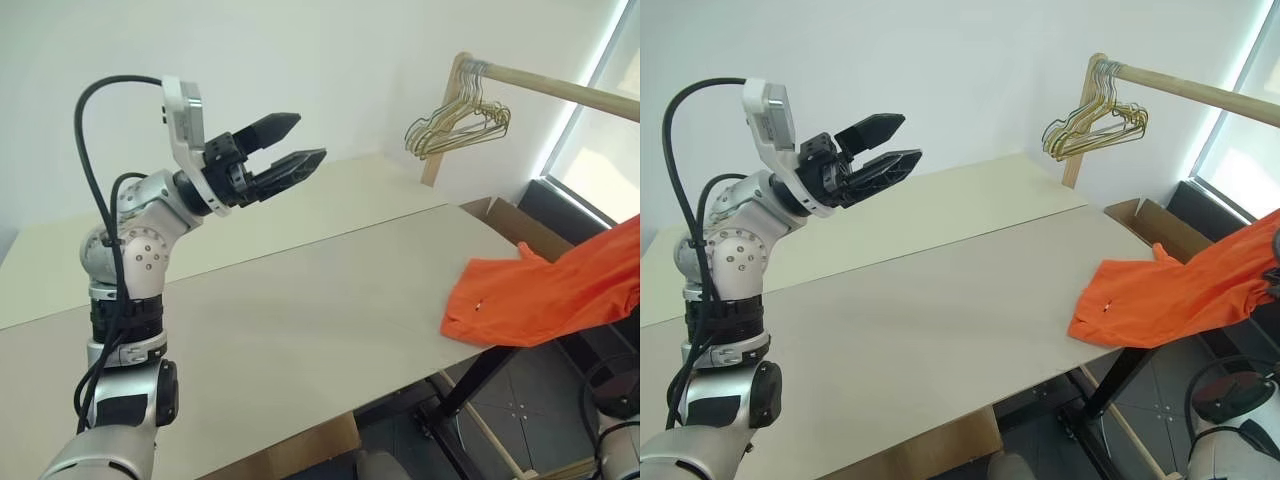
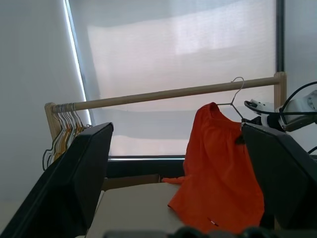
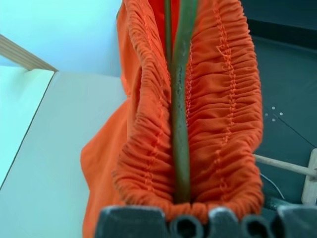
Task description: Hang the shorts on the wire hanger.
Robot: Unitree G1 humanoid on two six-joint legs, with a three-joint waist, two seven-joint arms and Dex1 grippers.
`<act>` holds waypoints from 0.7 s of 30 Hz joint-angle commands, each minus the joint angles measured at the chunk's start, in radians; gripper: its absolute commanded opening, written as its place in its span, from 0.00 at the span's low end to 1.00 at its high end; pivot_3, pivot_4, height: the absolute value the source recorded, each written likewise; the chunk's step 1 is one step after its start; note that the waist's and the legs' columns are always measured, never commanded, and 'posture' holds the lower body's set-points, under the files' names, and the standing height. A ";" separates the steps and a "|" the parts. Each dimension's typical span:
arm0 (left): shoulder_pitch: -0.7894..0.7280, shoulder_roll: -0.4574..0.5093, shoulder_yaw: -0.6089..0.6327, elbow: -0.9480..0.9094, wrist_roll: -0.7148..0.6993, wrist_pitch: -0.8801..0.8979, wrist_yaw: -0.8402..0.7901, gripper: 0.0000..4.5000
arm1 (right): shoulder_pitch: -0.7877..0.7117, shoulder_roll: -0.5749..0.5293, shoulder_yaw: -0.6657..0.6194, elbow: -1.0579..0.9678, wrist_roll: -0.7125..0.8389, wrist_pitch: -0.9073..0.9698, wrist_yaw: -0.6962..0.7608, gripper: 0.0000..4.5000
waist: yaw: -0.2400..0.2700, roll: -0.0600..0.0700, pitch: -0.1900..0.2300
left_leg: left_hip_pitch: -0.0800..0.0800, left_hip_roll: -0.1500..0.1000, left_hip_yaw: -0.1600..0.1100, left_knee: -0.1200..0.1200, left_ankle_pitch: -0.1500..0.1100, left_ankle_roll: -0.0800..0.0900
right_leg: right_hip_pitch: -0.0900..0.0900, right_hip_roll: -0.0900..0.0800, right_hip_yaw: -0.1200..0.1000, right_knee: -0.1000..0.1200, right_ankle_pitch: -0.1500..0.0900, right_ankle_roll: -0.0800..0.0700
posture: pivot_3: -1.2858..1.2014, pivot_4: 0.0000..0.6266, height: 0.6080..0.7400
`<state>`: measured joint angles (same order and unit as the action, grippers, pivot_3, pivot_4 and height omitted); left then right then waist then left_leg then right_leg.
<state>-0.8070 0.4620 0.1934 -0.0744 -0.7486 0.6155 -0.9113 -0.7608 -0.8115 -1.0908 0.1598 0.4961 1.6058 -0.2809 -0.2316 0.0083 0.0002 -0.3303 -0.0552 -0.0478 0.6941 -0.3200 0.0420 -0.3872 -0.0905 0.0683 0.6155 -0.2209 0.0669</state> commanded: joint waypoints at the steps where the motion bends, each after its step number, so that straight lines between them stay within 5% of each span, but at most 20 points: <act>1: -0.004 0.019 0.001 -0.028 -0.008 -0.011 -0.005 0.99 | -0.047 -0.040 0.008 0.084 -0.054 -0.057 0.034 0.00 | 0.000 0.000 0.000 | 0.000 0.000 0.000 0.000 0.000 0.000 | 0.001 0.000 0.000 -0.001 0.000 0.001 | 0.42 0.00 1.00; 11: -0.001 0.030 -0.004 -0.036 -0.010 -0.008 -0.004 0.99 | -0.039 -0.026 0.052 0.118 -0.153 -0.115 0.065 0.00 | 0.003 -0.002 0.001 | 0.000 0.000 0.000 0.000 0.000 0.000 | 0.001 -0.001 0.000 -0.003 0.001 0.002 | 0.42 0.00 1.00; 21: 0.003 0.042 -0.004 -0.042 -0.017 0.006 -0.003 1.00 | 0.059 0.014 0.159 -0.125 -0.211 -0.224 0.107 0.72 | 0.005 0.000 0.002 | 0.000 0.000 0.000 0.000 0.000 0.000 | 0.001 -0.001 0.000 -0.003 0.001 0.002 | 0.42 0.00 1.00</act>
<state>-0.8024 0.4891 0.1795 -0.0926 -0.7489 0.6181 -0.9153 -0.6945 -0.7996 -0.9376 0.0924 0.2910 1.4187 -0.1790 -0.2271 0.0080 0.0026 -0.3308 -0.0550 -0.0480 0.6936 -0.3202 0.0421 -0.3868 -0.0911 0.0685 0.6123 -0.2201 0.0690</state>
